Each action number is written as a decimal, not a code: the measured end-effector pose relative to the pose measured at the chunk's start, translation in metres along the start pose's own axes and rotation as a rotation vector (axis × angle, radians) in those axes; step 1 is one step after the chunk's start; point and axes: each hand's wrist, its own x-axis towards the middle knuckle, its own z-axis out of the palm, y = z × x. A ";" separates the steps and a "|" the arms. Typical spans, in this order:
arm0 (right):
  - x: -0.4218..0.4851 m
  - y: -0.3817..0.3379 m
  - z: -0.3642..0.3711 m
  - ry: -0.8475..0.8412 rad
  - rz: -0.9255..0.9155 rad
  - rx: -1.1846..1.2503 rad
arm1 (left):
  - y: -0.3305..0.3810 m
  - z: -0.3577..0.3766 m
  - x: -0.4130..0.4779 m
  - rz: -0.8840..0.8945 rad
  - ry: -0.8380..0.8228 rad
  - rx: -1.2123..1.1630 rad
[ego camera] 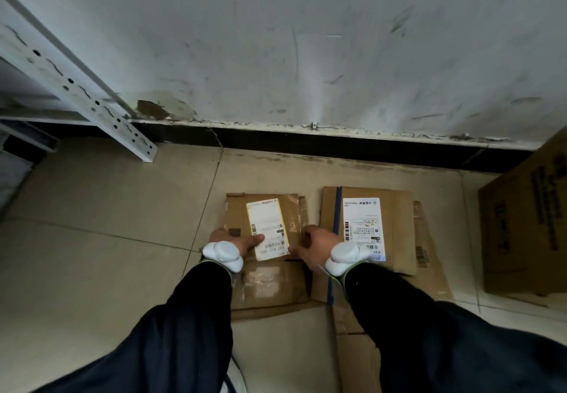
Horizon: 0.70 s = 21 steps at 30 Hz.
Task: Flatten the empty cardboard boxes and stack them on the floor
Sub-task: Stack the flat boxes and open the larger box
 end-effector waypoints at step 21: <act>-0.058 0.046 -0.121 0.535 0.161 0.412 | 0.127 0.039 -0.074 0.368 0.005 -0.373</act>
